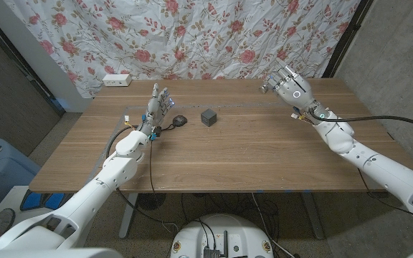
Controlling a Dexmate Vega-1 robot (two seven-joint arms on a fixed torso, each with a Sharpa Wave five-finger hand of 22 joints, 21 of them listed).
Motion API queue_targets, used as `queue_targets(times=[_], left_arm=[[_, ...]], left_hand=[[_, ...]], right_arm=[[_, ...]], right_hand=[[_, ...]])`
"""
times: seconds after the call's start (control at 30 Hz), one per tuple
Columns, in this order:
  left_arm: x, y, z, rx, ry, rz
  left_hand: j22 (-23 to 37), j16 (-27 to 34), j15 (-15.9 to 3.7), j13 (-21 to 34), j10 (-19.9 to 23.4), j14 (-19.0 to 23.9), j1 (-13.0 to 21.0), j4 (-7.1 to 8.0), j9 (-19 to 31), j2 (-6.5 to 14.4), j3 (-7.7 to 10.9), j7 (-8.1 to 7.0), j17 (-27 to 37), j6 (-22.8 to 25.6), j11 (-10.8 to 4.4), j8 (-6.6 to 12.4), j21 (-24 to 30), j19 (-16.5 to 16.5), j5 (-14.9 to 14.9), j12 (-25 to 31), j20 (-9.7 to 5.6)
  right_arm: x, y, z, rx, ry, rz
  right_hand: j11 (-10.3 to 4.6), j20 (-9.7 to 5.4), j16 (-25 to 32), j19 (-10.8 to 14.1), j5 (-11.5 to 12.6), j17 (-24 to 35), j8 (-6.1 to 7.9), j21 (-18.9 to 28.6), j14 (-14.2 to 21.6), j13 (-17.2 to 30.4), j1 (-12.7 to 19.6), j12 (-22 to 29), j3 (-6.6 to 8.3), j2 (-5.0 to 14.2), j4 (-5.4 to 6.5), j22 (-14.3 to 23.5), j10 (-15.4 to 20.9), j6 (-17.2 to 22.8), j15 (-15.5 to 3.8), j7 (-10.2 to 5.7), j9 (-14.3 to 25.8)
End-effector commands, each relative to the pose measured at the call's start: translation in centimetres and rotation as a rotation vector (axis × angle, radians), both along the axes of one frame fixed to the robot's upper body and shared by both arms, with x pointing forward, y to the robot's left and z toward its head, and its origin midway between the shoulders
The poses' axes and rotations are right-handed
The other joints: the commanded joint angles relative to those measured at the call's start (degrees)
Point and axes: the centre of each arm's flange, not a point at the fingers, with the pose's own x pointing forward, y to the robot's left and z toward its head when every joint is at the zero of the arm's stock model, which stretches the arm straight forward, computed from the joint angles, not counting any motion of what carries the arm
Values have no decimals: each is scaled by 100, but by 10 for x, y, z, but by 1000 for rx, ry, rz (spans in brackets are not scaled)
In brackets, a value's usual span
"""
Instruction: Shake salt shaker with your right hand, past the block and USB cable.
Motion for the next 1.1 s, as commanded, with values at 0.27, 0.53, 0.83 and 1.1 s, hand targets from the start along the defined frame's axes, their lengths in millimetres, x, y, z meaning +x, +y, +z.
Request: queue_targets(times=[0.27,0.53,0.83,1.1], left_arm=[[0,0,0,0,0,0],[0,0,0,0,0,0],[0,0,0,0,0,0],[0,0,0,0,0,0]], left_hand=[[27,30,-607,22,1,10,-1,35,35,578,-10,-46,34,20,-56,26,26,30,26,24,-136],[27,30,-607,22,-4,9,-1,35,35,578,-10,-45,34,17,-57,24,26,28,26,22,-136],[27,29,-606,22,-9,8,-2,36,35,578,-10,-42,34,25,-57,28,25,28,25,20,-137],[27,29,-608,22,-5,8,-1,35,35,578,-10,-45,34,20,-58,25,26,30,25,22,-134]], right_arm=[[6,-3,-20,4,76,18],[11,10,-41,5,127,46],[10,24,-64,-2,175,84],[10,30,-83,-16,228,109]], right_hand=[[11,-143,-6,-32,-27,17,102,-2,-48,28,355,3,14,309,34,23,-35,322,-839,-232,77],[11,-135,5,-35,-47,41,128,1,-62,37,399,6,19,315,20,23,-40,344,-854,-235,89],[11,-129,5,-32,-60,53,146,5,-76,42,446,7,26,310,0,23,-47,354,-872,-236,98],[12,-107,27,-40,-81,80,171,4,-69,46,479,5,21,304,-2,22,-59,371,-856,-236,109]])
